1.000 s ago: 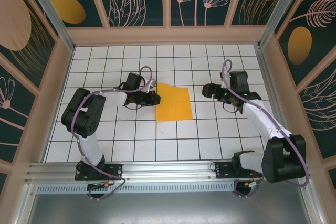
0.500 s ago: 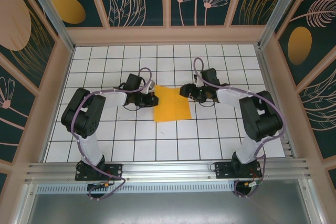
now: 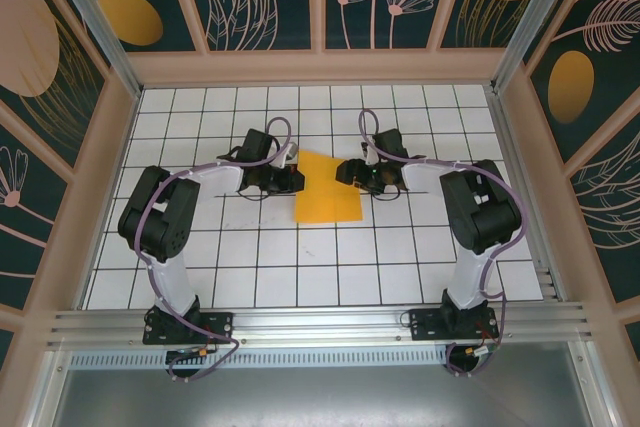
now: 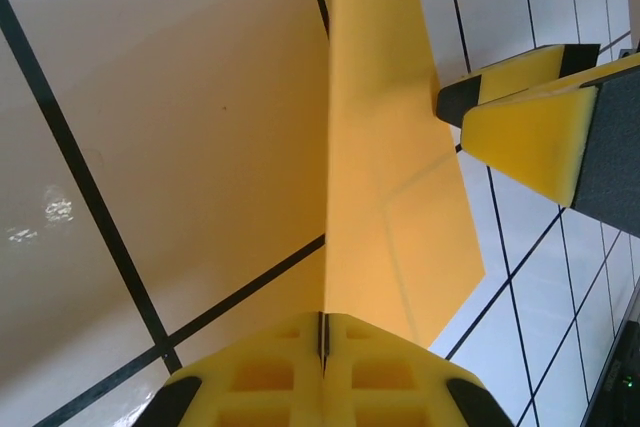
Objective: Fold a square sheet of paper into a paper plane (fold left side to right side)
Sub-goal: First fold in half a square sheet of paper at the center of the table.
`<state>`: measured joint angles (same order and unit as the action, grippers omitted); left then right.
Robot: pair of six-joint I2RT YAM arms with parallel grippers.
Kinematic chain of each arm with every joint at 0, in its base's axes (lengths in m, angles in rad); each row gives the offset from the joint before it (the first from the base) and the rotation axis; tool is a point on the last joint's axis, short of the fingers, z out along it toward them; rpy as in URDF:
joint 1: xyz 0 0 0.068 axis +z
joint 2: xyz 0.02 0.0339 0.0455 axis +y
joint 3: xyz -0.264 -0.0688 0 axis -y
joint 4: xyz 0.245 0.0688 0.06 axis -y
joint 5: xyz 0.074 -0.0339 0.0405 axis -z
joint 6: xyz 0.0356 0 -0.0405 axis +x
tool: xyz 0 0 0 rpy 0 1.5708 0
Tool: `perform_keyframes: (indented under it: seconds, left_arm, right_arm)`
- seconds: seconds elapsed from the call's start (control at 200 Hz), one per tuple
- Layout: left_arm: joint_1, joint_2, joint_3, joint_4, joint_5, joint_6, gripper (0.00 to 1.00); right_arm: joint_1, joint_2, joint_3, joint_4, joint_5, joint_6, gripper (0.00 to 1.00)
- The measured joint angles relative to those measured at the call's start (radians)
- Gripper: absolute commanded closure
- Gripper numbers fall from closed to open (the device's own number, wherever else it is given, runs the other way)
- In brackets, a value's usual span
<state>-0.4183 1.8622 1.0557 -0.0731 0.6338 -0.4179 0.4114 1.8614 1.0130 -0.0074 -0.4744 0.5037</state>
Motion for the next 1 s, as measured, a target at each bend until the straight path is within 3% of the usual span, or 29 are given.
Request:
perform_keyframes:
  seconds: [0.18, 0.29, 0.646, 1.001]
  left_arm:
    - [0.0, 0.0, -0.005, 0.019, 0.033, -0.035, 0.55]
    - [0.0, 0.0, -0.025, 0.087, 0.081, -0.095, 0.48]
    - [-0.03, 0.003, -0.056, 0.362, 0.202, -0.324, 0.38]
    - [-0.074, 0.093, -0.011, 0.415, 0.22, -0.388, 0.38]
  right_arm:
    - [0.003, 0.0, 0.002, -0.004, 0.008, -0.001, 0.28]
    - [0.003, 0.0, 0.002, -0.004, 0.009, 0.0, 0.28]
    - [0.0, -0.005, -0.023, 0.043, -0.003, 0.027, 0.28]
    - [-0.071, -0.051, -0.107, 0.143, -0.113, 0.075, 0.28]
